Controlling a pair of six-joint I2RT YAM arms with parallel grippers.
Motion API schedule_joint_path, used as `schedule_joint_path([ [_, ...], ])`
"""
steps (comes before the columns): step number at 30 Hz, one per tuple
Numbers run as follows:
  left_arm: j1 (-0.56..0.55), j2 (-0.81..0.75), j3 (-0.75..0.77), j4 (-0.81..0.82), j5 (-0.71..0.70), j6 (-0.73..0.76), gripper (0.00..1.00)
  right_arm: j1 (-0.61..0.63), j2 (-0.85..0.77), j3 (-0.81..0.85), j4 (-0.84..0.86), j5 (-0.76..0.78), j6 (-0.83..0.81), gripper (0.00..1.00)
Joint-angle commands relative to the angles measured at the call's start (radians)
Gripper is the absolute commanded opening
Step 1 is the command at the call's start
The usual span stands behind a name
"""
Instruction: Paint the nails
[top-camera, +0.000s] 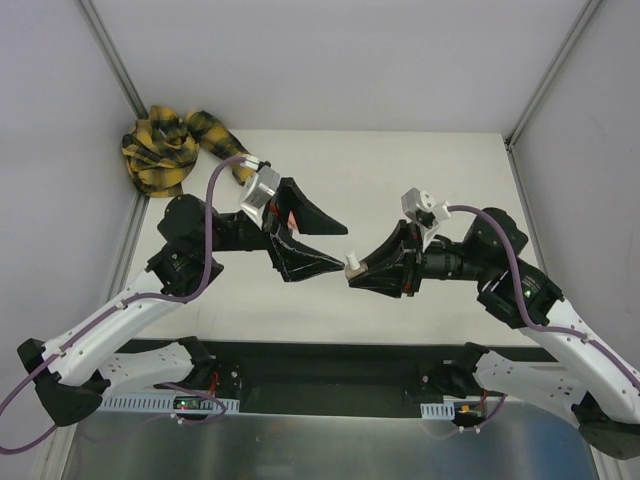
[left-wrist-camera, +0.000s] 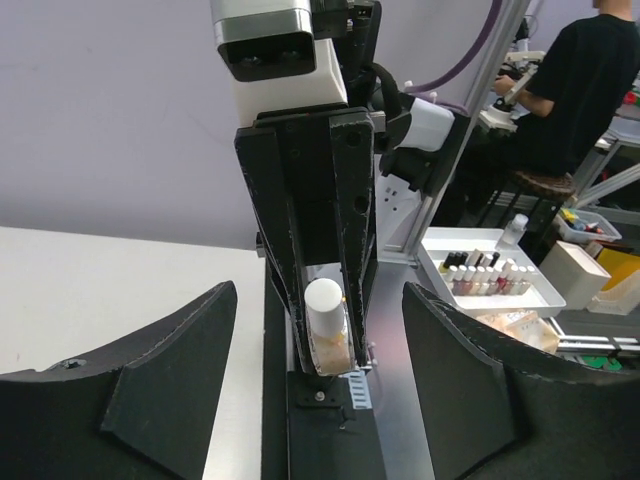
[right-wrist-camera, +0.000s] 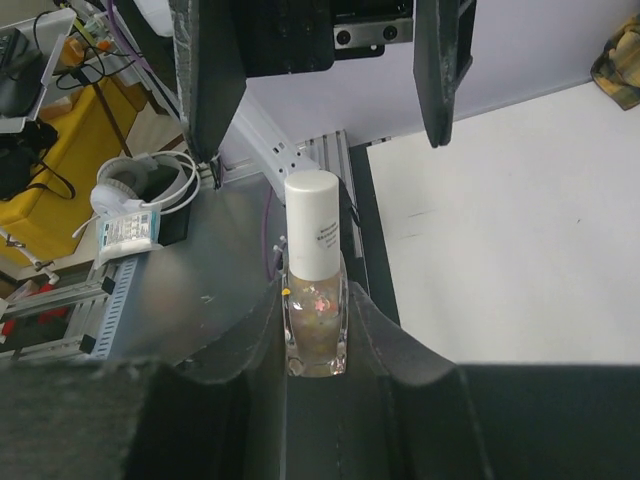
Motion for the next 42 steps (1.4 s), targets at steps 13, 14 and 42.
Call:
schedule_joint_path([
  [13, -0.001, 0.071, 0.024, 0.213, 0.076, -0.143, 0.58, -0.01, 0.002, 0.036, 0.167, -0.017, 0.03, 0.0],
  [14, 0.0, 0.074, 0.021, 0.218, 0.081, -0.148, 0.57, -0.01, 0.002, 0.034, 0.17, -0.016, 0.032, 0.0],
  [42, -0.099, 0.097, 0.237, -0.374, -0.716, 0.076, 0.0, 0.294, 0.101, 0.147, -0.031, 1.38, -0.222, 0.0],
])
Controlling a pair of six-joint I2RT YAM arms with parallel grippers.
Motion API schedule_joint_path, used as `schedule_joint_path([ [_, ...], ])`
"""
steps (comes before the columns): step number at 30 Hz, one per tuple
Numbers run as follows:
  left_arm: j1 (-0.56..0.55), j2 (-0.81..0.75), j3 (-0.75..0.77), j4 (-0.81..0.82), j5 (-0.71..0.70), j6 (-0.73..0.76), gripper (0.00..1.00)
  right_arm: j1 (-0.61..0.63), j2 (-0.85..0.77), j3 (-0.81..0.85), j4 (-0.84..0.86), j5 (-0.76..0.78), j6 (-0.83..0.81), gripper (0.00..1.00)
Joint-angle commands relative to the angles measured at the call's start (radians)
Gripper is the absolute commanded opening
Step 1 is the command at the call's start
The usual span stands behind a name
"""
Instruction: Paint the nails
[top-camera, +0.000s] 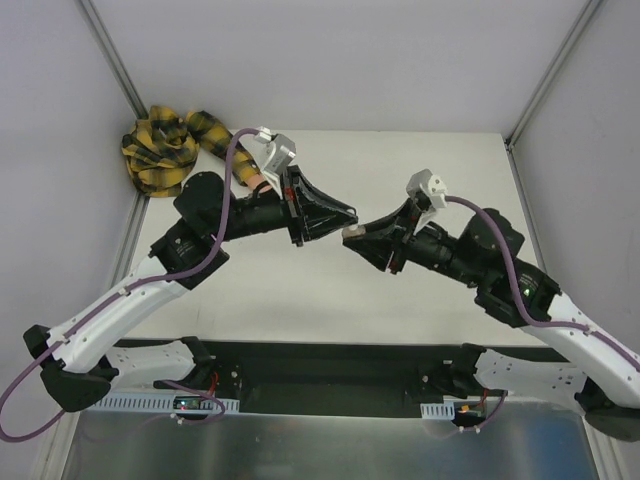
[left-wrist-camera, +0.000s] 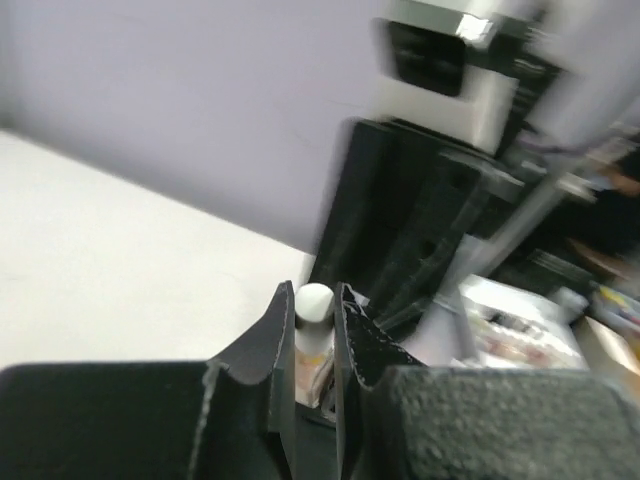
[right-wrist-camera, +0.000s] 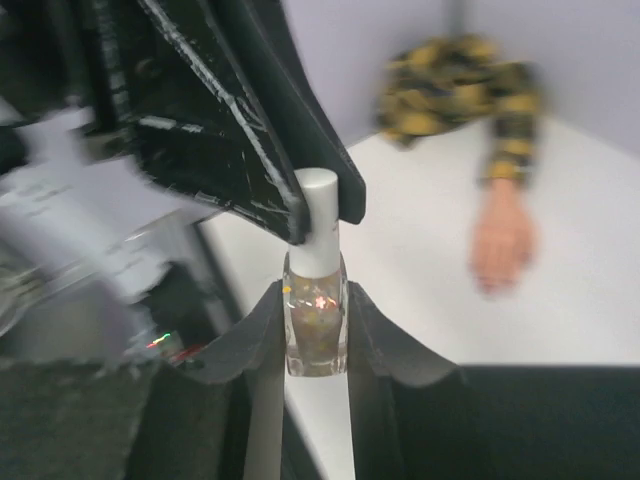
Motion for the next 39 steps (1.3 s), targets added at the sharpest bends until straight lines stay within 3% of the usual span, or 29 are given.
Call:
schedule_joint_path([
  [1, -0.113, 0.001, 0.129, -0.289, -0.633, 0.127, 0.0, 0.277, 0.104, 0.114, -0.058, 1.151, -0.231, 0.0],
  [3, -0.14, 0.062, 0.188, -0.358, -0.774, 0.113, 0.0, 0.363, 0.178, 0.146, 0.023, 1.426, -0.303, 0.0],
  [5, -0.148, 0.101, 0.232, -0.403, -0.832, 0.09, 0.0, 0.368, 0.222, 0.153, 0.046, 1.435, -0.339, 0.0],
  [8, -0.148, 0.107, 0.237, -0.405, -0.827, 0.058, 0.0, 0.368, 0.236, 0.148, 0.097, 1.389, -0.387, 0.0],
  [12, -0.145, 0.087, 0.22, -0.403, -0.771, 0.027, 0.0, 0.353, 0.194, 0.121, 0.1, 1.135, -0.405, 0.0],
  [13, -0.142, 0.077, 0.219, -0.403, -0.74, 0.026, 0.05, 0.35, 0.181, 0.105, 0.091, 1.083, -0.405, 0.0],
  [14, -0.136, 0.067, 0.214, -0.4, -0.664, 0.026, 0.34, 0.34, 0.152, 0.101, 0.079, 1.035, -0.402, 0.0],
  [15, -0.134, 0.057, 0.208, -0.394, -0.634, 0.02, 0.48, 0.334, 0.14, 0.098, 0.048, 0.942, -0.397, 0.0],
  [18, -0.134, -0.003, 0.165, -0.356, -0.547, 0.02, 0.76, 0.31, 0.082, 0.098, -0.015, 0.761, -0.367, 0.0],
  [22, -0.117, -0.11, 0.055, -0.235, -0.444, 0.023, 0.87, 0.192, 0.051, 0.134, -0.133, 0.441, -0.327, 0.0],
  [29, -0.032, -0.144, -0.061, -0.008, -0.137, -0.049, 0.88, 0.061, -0.008, 0.137, -0.154, 0.067, -0.177, 0.0],
  [34, -0.022, -0.098, -0.062, 0.071, -0.014, -0.053, 0.86, 0.049, 0.003, 0.142, -0.151, -0.027, -0.118, 0.0],
  [37, -0.018, -0.074, -0.056, 0.103, 0.038, -0.062, 0.81, 0.049, -0.004, 0.131, -0.119, -0.074, -0.094, 0.0],
  [39, -0.016, -0.062, -0.059, 0.151, 0.058, -0.077, 0.71, 0.046, -0.008, 0.128, -0.111, -0.102, -0.086, 0.0],
])
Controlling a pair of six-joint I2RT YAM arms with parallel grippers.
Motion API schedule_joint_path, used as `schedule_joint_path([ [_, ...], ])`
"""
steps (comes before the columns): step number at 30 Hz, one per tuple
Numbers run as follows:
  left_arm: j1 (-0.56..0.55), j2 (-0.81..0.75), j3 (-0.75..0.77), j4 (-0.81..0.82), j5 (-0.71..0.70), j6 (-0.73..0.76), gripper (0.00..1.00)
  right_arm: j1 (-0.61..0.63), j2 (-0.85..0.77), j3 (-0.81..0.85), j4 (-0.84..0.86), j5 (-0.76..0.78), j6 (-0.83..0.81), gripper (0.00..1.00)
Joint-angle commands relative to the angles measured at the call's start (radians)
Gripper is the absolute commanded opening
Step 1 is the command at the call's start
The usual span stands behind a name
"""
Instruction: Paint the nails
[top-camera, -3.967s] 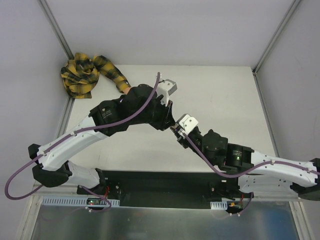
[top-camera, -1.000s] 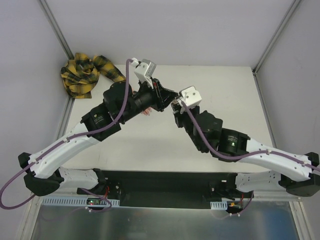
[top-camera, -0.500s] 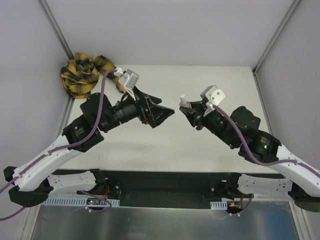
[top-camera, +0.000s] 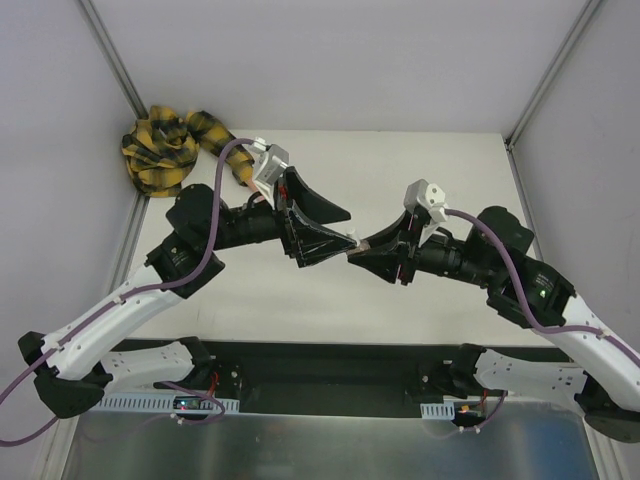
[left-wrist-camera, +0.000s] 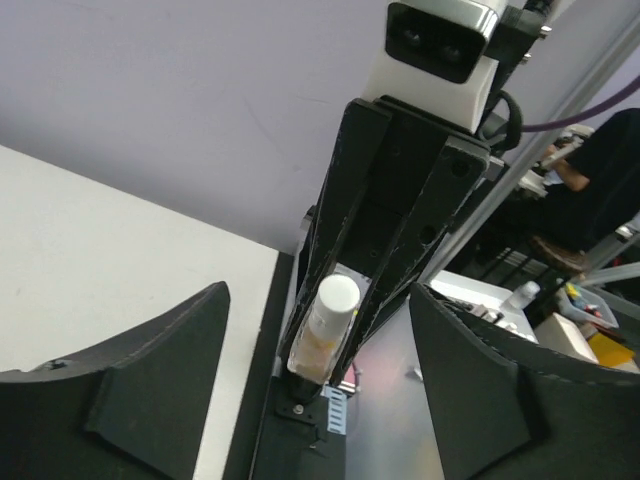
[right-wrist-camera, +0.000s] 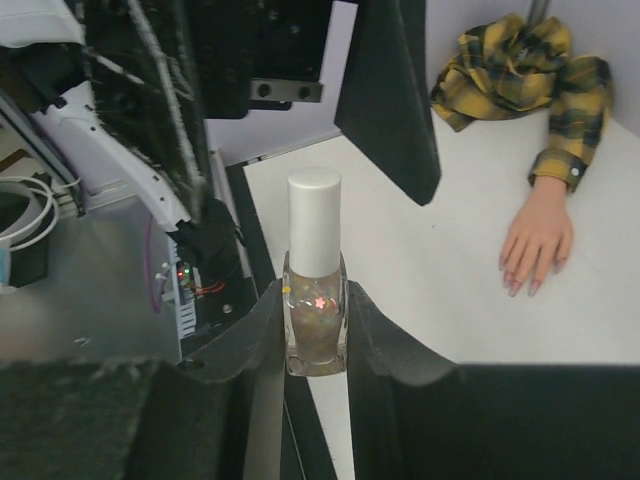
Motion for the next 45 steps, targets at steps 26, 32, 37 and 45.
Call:
schedule_joint_path([
  [26, -0.079, 0.134, 0.195, -0.245, -0.493, 0.105, 0.0, 0.325, 0.203, 0.093, 0.076, 1.166, -0.255, 0.0],
  [32, -0.081, 0.188, 0.227, -0.308, -0.642, 0.022, 0.0, 0.334, 0.252, 0.078, 0.247, 1.281, -0.345, 0.0],
  [37, -0.078, 0.192, 0.24, -0.31, -0.586, 0.039, 0.0, 0.314, 0.195, 0.03, 0.245, 1.08, -0.336, 0.0],
  [45, -0.046, 0.091, 0.191, -0.302, -0.365, 0.084, 0.55, 0.282, 0.083, -0.039, 0.152, 0.694, -0.25, 0.0],
])
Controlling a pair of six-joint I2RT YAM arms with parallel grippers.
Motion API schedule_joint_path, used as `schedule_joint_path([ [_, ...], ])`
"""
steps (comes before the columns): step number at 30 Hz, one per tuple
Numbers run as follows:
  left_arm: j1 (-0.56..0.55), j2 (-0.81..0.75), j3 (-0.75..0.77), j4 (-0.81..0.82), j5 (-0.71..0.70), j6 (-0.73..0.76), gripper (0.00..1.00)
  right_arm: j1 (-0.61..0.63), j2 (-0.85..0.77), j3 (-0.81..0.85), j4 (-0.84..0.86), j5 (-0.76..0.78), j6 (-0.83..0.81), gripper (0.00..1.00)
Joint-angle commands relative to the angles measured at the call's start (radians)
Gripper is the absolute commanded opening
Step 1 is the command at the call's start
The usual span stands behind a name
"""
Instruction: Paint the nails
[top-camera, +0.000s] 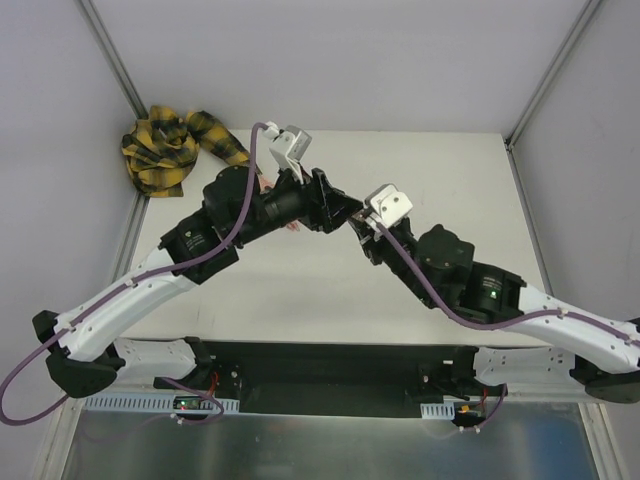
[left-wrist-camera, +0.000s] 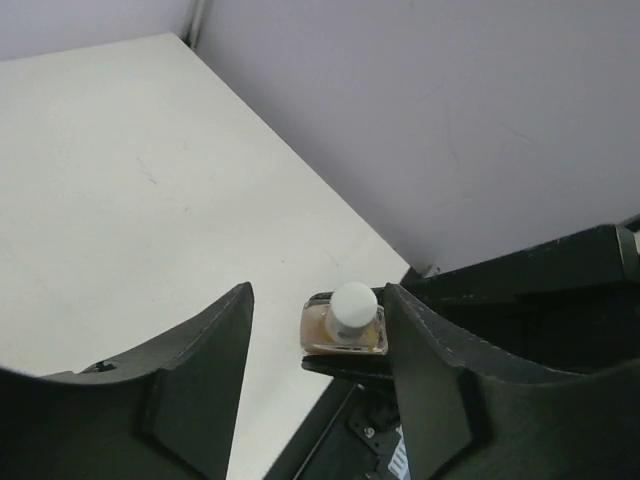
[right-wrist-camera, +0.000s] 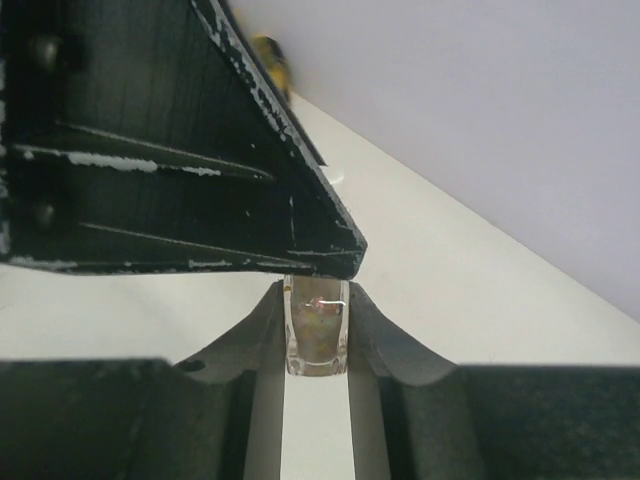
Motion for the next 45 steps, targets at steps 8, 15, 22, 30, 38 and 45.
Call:
schedule_joint_path([
  [8, 0.058, -0.176, -0.108, 0.135, 0.448, 0.014, 0.93, -0.12, -0.167, 0.016, -0.162, -0.684, 0.157, 0.0],
  [15, 0.058, -0.21, -0.233, 0.364, 0.6, -0.066, 0.6, -0.239, -0.229, -0.009, -0.105, -0.951, 0.306, 0.0],
  [22, 0.058, -0.164, -0.202, 0.418, 0.652, -0.086, 0.57, -0.304, -0.218, -0.016, -0.069, -1.068, 0.36, 0.0],
  [30, 0.058, -0.129, -0.161, 0.432, 0.676, -0.061, 0.46, -0.318, -0.21, -0.021, -0.061, -1.089, 0.36, 0.0],
  [38, 0.058, -0.118, -0.142, 0.413, 0.673, -0.045, 0.21, -0.336, -0.215, -0.024, -0.044, -1.056, 0.354, 0.0],
  [45, 0.053, -0.069, -0.078, 0.265, 0.548, -0.018, 0.0, -0.249, -0.158, 0.013, -0.073, -0.666, 0.278, 0.0],
])
